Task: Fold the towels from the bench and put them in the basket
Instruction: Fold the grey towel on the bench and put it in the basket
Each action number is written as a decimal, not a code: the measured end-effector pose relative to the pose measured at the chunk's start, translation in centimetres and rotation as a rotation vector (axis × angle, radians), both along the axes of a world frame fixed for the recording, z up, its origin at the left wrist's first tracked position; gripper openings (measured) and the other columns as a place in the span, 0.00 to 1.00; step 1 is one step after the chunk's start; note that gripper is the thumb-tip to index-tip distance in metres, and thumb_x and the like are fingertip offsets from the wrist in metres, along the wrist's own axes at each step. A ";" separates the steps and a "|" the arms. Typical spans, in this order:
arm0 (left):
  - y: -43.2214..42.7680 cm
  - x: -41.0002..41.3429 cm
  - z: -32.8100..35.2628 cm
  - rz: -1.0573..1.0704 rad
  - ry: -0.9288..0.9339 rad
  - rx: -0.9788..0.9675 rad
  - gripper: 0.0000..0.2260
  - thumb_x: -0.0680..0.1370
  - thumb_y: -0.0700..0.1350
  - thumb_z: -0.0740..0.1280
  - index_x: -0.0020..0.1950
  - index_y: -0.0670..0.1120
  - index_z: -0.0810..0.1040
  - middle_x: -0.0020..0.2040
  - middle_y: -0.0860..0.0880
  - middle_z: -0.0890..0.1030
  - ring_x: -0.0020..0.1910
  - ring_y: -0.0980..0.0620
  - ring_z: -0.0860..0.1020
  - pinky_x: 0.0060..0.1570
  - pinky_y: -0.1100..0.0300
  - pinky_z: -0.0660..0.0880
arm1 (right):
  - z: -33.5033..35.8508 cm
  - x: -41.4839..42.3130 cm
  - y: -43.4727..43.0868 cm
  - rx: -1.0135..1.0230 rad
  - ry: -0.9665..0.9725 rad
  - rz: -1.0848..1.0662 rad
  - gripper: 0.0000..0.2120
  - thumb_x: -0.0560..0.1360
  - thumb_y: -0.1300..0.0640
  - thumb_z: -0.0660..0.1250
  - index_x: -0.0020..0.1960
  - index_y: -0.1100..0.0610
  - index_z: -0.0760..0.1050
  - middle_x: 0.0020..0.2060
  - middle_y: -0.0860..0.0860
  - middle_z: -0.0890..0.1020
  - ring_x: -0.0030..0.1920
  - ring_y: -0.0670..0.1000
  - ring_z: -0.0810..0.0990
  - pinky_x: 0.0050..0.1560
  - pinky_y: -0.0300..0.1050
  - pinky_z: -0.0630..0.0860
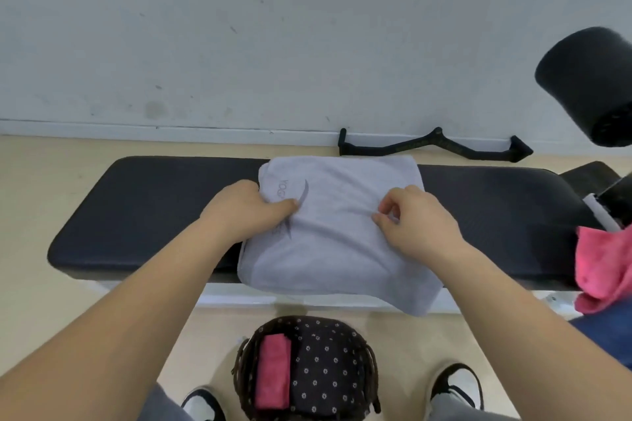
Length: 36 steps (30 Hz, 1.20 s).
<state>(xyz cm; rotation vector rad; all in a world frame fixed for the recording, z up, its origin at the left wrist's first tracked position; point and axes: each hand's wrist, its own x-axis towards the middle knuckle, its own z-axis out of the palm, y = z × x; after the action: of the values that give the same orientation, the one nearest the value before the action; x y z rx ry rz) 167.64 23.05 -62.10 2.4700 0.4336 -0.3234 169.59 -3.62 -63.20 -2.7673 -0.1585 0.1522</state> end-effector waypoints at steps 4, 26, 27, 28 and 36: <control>-1.1 -0.5 -0.7 -0.075 -0.094 0.017 0.18 0.76 0.59 0.69 0.46 0.43 0.79 0.42 0.46 0.83 0.44 0.45 0.83 0.41 0.53 0.77 | 0.2 -0.5 -0.6 -0.039 0.046 0.018 0.07 0.80 0.46 0.63 0.50 0.49 0.74 0.46 0.46 0.79 0.47 0.51 0.78 0.47 0.51 0.80; 1.6 -1.2 0.1 -0.226 -0.200 0.240 0.15 0.74 0.63 0.71 0.48 0.54 0.76 0.42 0.56 0.79 0.41 0.55 0.78 0.44 0.51 0.81 | -0.6 1.5 0.4 0.123 -0.078 -0.086 0.10 0.80 0.49 0.64 0.58 0.48 0.79 0.55 0.47 0.78 0.54 0.51 0.79 0.53 0.52 0.80; 1.8 -1.7 -0.1 -0.255 -0.109 0.255 0.17 0.73 0.65 0.72 0.48 0.54 0.75 0.43 0.56 0.79 0.42 0.55 0.79 0.45 0.52 0.81 | -0.7 2.0 0.7 0.109 -0.096 -0.106 0.14 0.80 0.48 0.64 0.64 0.50 0.78 0.58 0.49 0.77 0.57 0.52 0.78 0.55 0.53 0.80; 2.0 -2.1 -0.4 -0.275 -0.054 0.251 0.19 0.72 0.66 0.72 0.50 0.54 0.74 0.44 0.55 0.79 0.42 0.55 0.79 0.45 0.52 0.80 | -0.8 2.4 1.0 0.104 -0.108 -0.128 0.18 0.80 0.48 0.64 0.68 0.51 0.76 0.61 0.50 0.77 0.60 0.54 0.78 0.58 0.54 0.79; 2.3 -3.4 -1.8 -0.265 -0.156 0.179 0.16 0.76 0.60 0.72 0.42 0.51 0.72 0.40 0.54 0.77 0.37 0.55 0.74 0.35 0.58 0.70 | 0.6 4.1 2.3 0.362 0.116 -0.284 0.11 0.73 0.51 0.75 0.52 0.55 0.83 0.45 0.47 0.83 0.51 0.52 0.83 0.54 0.52 0.81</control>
<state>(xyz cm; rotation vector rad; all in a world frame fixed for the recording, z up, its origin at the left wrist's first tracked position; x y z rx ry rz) 164.23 25.39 -63.90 2.7080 0.0712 -0.2023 173.67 -1.32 -62.63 -2.3805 0.2163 0.1886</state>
